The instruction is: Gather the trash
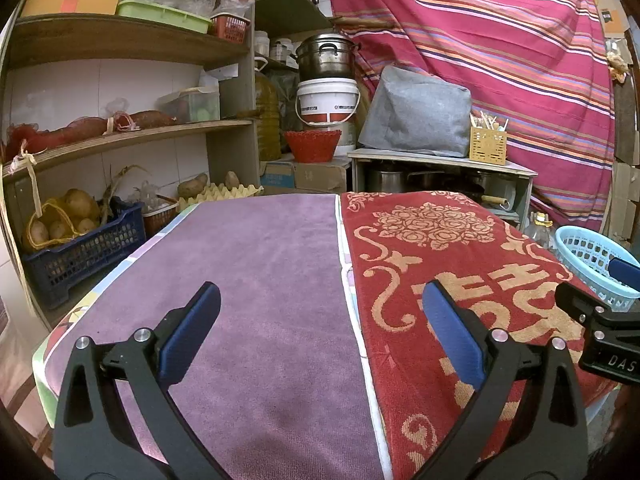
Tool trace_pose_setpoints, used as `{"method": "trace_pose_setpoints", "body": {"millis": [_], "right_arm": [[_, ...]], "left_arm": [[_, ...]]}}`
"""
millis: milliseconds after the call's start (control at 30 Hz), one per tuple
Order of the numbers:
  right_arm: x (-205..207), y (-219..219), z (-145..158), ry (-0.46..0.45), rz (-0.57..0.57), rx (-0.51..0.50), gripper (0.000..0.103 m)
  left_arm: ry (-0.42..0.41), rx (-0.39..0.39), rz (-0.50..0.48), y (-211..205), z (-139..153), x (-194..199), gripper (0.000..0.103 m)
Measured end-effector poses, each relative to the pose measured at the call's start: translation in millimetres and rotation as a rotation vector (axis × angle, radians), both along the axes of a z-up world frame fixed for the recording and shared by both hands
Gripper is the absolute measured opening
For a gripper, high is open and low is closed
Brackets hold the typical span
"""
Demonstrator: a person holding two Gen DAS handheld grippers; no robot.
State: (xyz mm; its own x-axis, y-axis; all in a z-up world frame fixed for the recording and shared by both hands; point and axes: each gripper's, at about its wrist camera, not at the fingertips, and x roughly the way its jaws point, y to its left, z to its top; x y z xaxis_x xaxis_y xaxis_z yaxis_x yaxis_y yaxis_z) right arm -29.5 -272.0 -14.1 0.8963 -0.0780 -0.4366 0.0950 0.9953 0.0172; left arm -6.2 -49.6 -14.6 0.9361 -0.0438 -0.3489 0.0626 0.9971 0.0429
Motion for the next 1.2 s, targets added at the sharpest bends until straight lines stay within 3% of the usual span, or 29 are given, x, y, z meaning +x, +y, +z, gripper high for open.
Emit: {"method": "trace_pose_setpoints", "body": {"millis": [1200], "right_arm": [[-0.1,0.9,0.5,0.000,0.000,-0.003,0.099]], "left_arm": [[-0.006,0.000,0.004,-2.2,2.2,-1.7,0.098]]}}
